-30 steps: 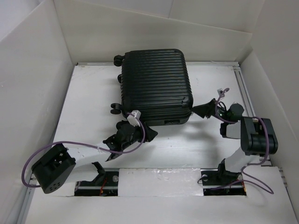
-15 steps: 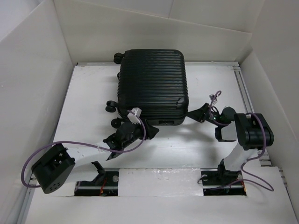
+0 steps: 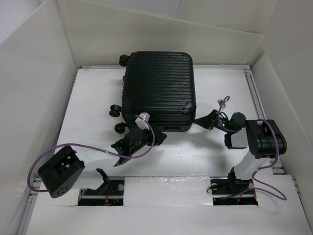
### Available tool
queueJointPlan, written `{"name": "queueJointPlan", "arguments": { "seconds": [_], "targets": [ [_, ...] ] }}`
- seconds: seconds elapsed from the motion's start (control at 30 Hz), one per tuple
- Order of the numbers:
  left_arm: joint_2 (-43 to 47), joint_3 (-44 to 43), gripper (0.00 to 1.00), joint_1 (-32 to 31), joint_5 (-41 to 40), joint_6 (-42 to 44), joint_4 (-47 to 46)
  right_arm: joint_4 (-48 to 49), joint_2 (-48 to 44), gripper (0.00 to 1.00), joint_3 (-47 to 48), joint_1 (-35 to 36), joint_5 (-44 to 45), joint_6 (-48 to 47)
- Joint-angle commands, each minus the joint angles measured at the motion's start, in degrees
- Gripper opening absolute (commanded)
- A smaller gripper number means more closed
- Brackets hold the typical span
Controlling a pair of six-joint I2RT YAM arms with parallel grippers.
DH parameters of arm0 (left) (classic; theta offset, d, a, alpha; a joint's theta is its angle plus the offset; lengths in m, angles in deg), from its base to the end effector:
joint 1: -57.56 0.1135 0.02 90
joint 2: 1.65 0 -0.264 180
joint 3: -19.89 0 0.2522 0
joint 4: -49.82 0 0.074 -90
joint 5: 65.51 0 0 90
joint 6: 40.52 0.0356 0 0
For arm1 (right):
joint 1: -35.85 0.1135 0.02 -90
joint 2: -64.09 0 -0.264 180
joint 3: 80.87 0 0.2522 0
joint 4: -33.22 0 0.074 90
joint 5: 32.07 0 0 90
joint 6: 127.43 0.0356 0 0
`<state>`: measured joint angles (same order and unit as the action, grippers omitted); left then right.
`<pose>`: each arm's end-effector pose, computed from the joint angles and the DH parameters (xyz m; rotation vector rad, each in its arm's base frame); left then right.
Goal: Pack the luggage
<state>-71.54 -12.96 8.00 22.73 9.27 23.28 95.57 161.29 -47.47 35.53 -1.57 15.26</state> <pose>0.1554 -0.1806 0.1895 0.1301 1.8868 -1.0894 0.2566 0.0292 0.1468 -0.0829 1.8092 1.4921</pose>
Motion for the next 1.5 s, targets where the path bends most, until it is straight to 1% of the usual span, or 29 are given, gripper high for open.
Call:
{"name": "queueJointPlan", "arguments": {
  "seconds": [0.0,0.03,0.1,0.2,0.23,0.27,0.33,0.37,0.47,0.5,0.53,0.57,0.6,0.63,0.67,0.7,0.77,0.87,0.9,0.93,0.97,1.0,1.1,1.13,1.23,1.3,1.4,1.43,1.47],
  "targets": [
    [-1.22,-3.58,0.41,-0.27,0.0,0.92,-4.7,20.13,0.09,0.26,-1.44,1.9,1.32,-1.8],
    [-1.91,-3.58,0.41,-0.27,0.0,0.92,-4.71,20.12,0.09,0.26,-1.45,1.9,1.32,-2.41],
    [-2.62,-4.72,0.41,-0.27,0.0,0.92,-5.23,20.12,0.09,0.23,-1.45,1.9,1.85,-2.41],
    [-3.15,-5.25,0.39,-0.27,-0.61,1.45,-5.23,18.64,-0.53,0.16,-1.45,2.43,2.63,-2.41],
    [-3.67,-5.86,0.39,-0.27,-0.61,1.45,-5.23,18.02,-1.31,0.09,-1.45,2.43,2.64,-2.41],
    [-3.68,-5.87,0.39,-0.27,-1.31,1.45,-5.76,17.23,-2.36,0.08,-1.45,2.43,2.64,-3.11],
    [-4.99,-6.39,0.38,-0.27,-1.93,1.45,-5.76,13.46,-3.95,0.05,-1.97,2.43,3.16,-4.6],
    [-5.52,-6.4,0.38,-0.27,-1.93,1.45,-6.46,11.62,-6.13,0.0,-2.49,2.43,3.69,-5.39],
    [-7.89,-6.92,0.36,-0.27,-2.46,1.97,-7.17,-1.71,-11.06,0.0,-2.5,3.65,6.85,-11.18],
    [-8.94,-6.92,0.34,-0.27,-2.46,1.97,-8.04,-7.07,-15.43,0.0,-1.98,4.27,8.25,-13.64],
    [-9.56,-7.62,0.32,-0.27,-2.46,1.97,-8.57,-18.61,-17.82,0.0,-1.45,6.53,10.09,-18.88],
    [-10.26,-8.32,0.29,-0.27,-2.46,1.97,-9.18,-24.64,-20.37,0.0,-0.05,7.86,14.72,-21.55],
    [-11.05,-8.33,0.28,-0.27,-2.46,1.97,-9.19,-30.18,-25.09,0.0,0.66,9.35,17.38,-23.75],
    [-12.36,-9.11,0.26,-0.27,-2.46,1.97,-9.71,-37.29,-27.23,0.0,0.66,10.76,19.67,-26.21],
    [-12.99,-9.12,0.25,-0.27,-1.76,1.97,-10.24,-40.23,-29.16,0.0,1.45,12.86,22.39,-27.1],
    [-13.6,-9.73,0.23,-0.27,-1.76,1.97,-11.11,-42.69,-32.14,0.0,1.98,13.67,23.46,-27.63],
    [-15.1,-9.74,0.21,-0.27,-1.23,1.97,-11.91,-47.87,-34.36,0.0,1.98,16.03,25.22,-28.25],
    [-16.94,-10.88,0.18,-0.27,-0.7,1.45,-13.14,-50.89,-35.69,0.0,3.04,19.81,29.26,-27.47],
    [-17.56,-11.4,0.18,-0.8,-0.18,1.45,-13.14,-51.41,-35.69,0.0,3.65,23.31,31.88,-27.46],
    [-18.09,-11.41,0.18,-0.8,-0.17,1.45,-13.75,-51.42,-35.69,0.0,4.52,25.35,33.73,-26.42],
    [-18.79,-11.41,0.17,-1.32,-0.17,0.92,-14.28,-51.42,-34.9,0.0,5.05,27.28,35.49,-25.1],
    [-18.79,-11.41,0.17,-1.33,-0.17,0.92,-14.29,-51.94,-34.11,0.0,5.67,31.13,37.16,-24.39],
    [-20.02,-11.41,0.15,-2.46,-0.17,-0.13,-15.6,-51.95,-31.74,0.0,8.92,37.12,42.7,-21.24],
    [-20.55,-11.41,0.14,-2.47,-0.17,-0.66,-16.39,-51.95,-30.95,0.0,9.97,41.32,45.68,-20.53],
    [-20.55,-9.66,0.13,-2.47,-0.17,-1.89,-18.84,-51.95,-26.65,0.0,15.15,47.66,49.04,-18.76],
    [-19.59,-7.55,0.13,-2.47,-0.17,-1.89,-19.56,-51.95,-22.7,0.0,19.28,49.7,51.32,-18.06],
    [-15.12,-4.04,0.13,-2.47,-2.72,-2.42,-19.56,-51.95,-20.74,0.0,21.84,51.03,52.65,-18.06],
    [-11.54,-2.98,0.14,-2.47,-3.51,-2.42,-17.21,-51.95,-20.22,0.0,21.85,51.03,52.65,-18.06],
    [-9.32,-2.1,0.18,-2.47,-6.12,-2.42,-15.45,-52.47,-21.09,0.0,21.32,51.03,53.69,-17.54]
  ]
}}
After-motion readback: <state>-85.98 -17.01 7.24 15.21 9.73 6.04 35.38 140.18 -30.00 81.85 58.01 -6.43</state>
